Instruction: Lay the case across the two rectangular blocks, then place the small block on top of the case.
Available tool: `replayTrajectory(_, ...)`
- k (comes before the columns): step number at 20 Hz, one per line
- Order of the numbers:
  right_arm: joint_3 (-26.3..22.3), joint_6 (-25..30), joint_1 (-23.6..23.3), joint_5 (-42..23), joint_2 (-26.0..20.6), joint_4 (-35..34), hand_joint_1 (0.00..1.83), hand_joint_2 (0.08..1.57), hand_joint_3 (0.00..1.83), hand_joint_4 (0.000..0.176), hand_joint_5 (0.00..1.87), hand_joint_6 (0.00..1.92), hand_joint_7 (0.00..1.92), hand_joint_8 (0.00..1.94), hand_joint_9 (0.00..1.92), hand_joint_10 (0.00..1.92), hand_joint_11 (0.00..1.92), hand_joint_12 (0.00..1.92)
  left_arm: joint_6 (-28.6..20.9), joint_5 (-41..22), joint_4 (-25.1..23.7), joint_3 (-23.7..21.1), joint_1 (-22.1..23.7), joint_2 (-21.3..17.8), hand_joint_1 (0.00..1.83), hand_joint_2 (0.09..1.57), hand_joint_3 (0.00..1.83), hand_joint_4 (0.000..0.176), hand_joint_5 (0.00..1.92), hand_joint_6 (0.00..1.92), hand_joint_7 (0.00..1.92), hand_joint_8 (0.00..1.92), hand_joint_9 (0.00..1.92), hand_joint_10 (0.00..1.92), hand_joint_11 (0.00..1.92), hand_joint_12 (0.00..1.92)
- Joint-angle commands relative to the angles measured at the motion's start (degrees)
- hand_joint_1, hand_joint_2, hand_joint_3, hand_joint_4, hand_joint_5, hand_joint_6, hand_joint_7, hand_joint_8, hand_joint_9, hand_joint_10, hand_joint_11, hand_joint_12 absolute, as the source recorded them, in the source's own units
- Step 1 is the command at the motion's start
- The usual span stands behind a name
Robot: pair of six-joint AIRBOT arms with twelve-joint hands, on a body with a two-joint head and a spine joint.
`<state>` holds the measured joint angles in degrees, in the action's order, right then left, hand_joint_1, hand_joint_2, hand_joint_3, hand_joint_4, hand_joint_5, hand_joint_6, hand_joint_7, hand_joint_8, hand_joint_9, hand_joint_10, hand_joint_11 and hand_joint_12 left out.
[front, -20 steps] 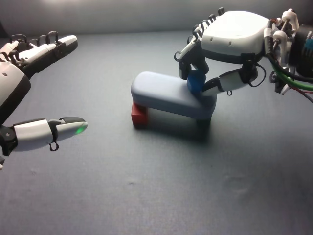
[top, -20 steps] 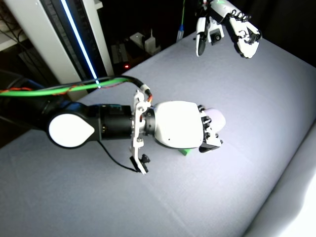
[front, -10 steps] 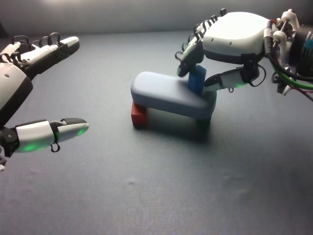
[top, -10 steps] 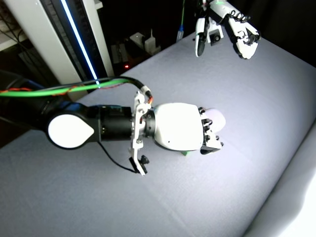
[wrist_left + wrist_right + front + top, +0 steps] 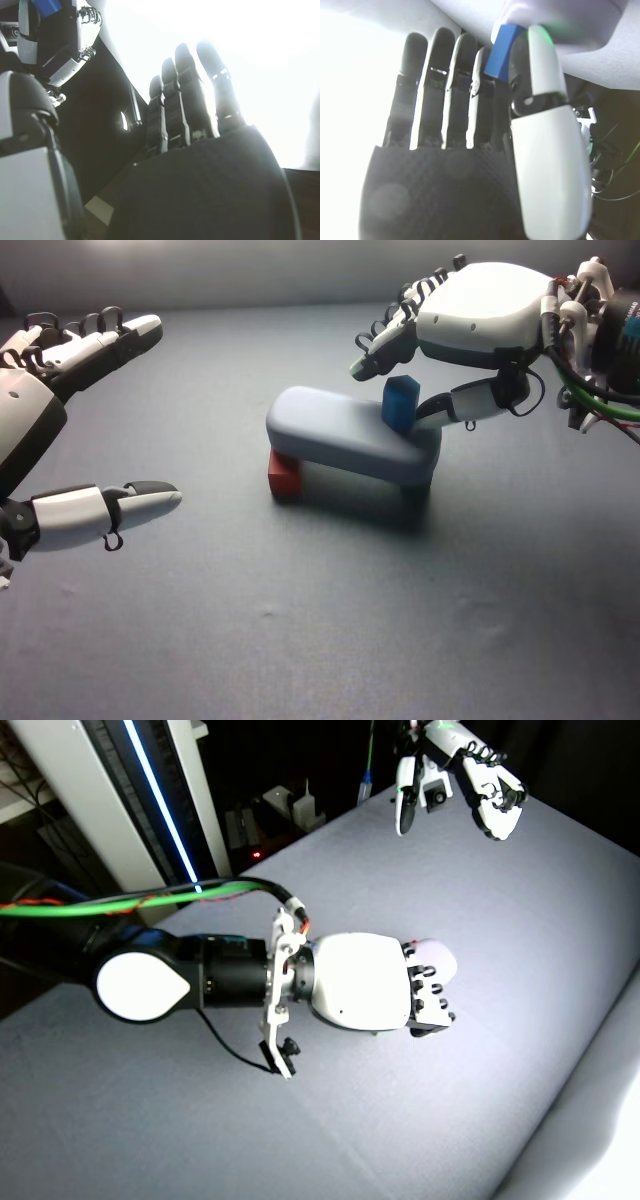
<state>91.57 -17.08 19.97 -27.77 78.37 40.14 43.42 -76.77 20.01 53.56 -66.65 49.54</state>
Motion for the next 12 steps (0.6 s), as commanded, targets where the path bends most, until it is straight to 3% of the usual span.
replayTrajectory(1,-0.2,0.0,-0.7,-4.2,-0.1,-1.6,1.08,1.0,0.0,0.0,0.54,0.0,0.63,0.17,0.47,0.77,0.26,1.44,-0.4,-7.5,-0.6,0.1,0.6,0.0,0.89,0.95,0.0,0.0,0.28,0.0,0.37,0.0,0.4,0.0,0.0,1.05)
replayTrajectory(2,-0.6,0.0,-0.7,-4.3,-0.1,-1.6,1.08,1.0,0.0,0.0,0.54,0.0,0.63,0.17,0.47,0.77,0.26,1.44,-0.4,-7.6,-0.6,0.1,0.6,0.0,0.89,0.95,0.0,0.0,0.28,0.0,0.37,0.0,0.4,0.0,0.0,1.05)
replayTrajectory(3,-1.0,0.0,-0.7,-4.3,-0.1,-1.7,1.07,0.99,0.0,0.0,0.48,0.0,0.61,0.07,0.48,0.63,0.25,1.4,-0.4,-7.7,-0.5,0.1,0.6,0.0,0.88,0.96,0.0,0.0,0.28,0.0,0.37,0.0,0.4,0.0,0.0,1.07)
replayTrajectory(4,-1.3,0.1,-0.7,-4.4,-0.1,-1.7,1.06,0.98,0.0,0.016,0.46,0.0,0.61,0.05,0.49,0.6,0.25,1.37,-0.4,-7.7,-0.5,0.1,0.5,0.0,0.86,0.96,0.0,0.0,0.26,0.0,0.37,0.0,0.41,0.0,0.0,1.07)
replayTrajectory(5,-1.7,0.1,-0.7,-4.7,-0.2,-1.7,1.06,0.98,0.0,0.016,0.46,0.0,0.61,0.05,0.49,0.6,0.25,1.37,-0.4,-7.7,-0.5,0.0,0.5,0.0,0.86,0.96,0.0,0.0,0.26,0.0,0.37,0.0,0.41,0.0,0.0,1.07)
replayTrajectory(6,-1.9,0.1,-0.7,-5.0,-0.2,-1.7,1.02,0.96,0.0,0.032,0.46,0.0,0.65,0.03,0.56,0.49,0.3,1.27,-0.4,-7.7,-0.5,0.0,0.5,0.0,0.85,0.96,0.0,0.0,0.26,0.0,0.36,0.0,0.4,0.0,0.0,1.04)
replayTrajectory(7,-2.0,0.1,-0.8,-5.2,-0.2,-1.8,1.02,0.96,0.0,0.02,0.46,0.0,0.65,0.02,0.56,0.47,0.3,1.26,-0.4,-7.8,-0.5,0.0,0.5,0.1,0.86,0.96,0.0,0.002,0.26,0.0,0.36,0.0,0.4,0.0,0.0,1.04)
replayTrajectory(9,-1.9,0.1,-0.9,-5.4,-0.6,-2.3,1.04,0.97,0.0,0.01,0.47,0.0,0.64,0.02,0.55,0.46,0.28,1.25,-0.4,-7.8,-0.5,0.0,0.5,0.1,0.86,0.96,0.0,0.008,0.26,0.0,0.36,0.0,0.4,0.0,0.0,1.03)
replayTrajectory(11,-1.7,0.1,-1.1,-5.4,-0.9,-2.4,1.05,1.01,0.0,0.044,0.46,0.0,0.6,0.0,0.56,0.32,0.26,1.17,-0.4,-7.8,-0.5,-0.1,0.5,0.1,0.87,0.97,0.0,0.007,0.26,0.0,0.35,0.0,0.38,0.0,0.0,0.98)
replayTrajectory(12,-1.6,0.1,-1.1,-5.4,-0.9,-2.4,1.05,1.01,0.0,0.02,0.46,0.0,0.61,0.0,0.6,0.24,0.26,1.17,-0.4,-7.8,-0.5,-0.1,0.5,0.1,0.87,0.97,0.0,0.0,0.27,0.0,0.35,0.0,0.39,0.0,0.0,1.01)
